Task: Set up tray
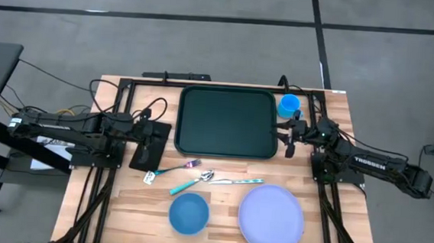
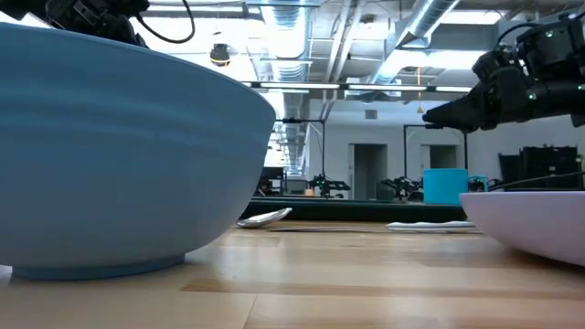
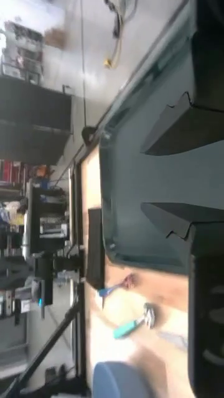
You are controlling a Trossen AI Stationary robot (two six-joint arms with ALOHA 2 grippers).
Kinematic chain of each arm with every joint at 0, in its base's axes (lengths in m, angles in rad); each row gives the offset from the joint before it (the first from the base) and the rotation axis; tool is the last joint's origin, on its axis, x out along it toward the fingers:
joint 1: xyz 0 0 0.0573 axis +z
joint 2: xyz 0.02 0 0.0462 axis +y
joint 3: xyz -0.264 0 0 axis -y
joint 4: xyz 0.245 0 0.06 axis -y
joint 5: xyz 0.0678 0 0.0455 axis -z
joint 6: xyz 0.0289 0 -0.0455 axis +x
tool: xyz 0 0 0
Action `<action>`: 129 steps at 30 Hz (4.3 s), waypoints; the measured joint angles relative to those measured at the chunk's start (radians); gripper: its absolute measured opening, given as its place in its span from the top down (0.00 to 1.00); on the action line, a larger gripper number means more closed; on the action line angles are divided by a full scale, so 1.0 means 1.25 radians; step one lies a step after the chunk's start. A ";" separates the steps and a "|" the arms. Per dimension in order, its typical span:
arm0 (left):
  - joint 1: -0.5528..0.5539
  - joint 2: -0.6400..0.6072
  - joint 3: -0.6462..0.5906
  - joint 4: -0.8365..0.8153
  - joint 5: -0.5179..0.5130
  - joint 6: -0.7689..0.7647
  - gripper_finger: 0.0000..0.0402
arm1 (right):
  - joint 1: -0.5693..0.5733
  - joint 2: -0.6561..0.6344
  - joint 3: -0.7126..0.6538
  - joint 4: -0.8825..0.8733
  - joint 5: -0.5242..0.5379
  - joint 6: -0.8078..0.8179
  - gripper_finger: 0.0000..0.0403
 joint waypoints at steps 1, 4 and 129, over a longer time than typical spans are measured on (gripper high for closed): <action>0.000 0.000 0.000 0.008 -0.001 0.000 1.00 | 0.006 0.001 0.000 0.017 -0.001 0.010 0.69; 0.000 0.000 -0.001 0.064 -0.030 0.013 1.00 | 0.029 0.000 0.001 0.124 -0.002 0.001 0.70; 0.001 0.000 0.000 0.483 -0.162 0.116 1.00 | -0.399 0.707 0.768 -1.185 0.297 -0.184 0.39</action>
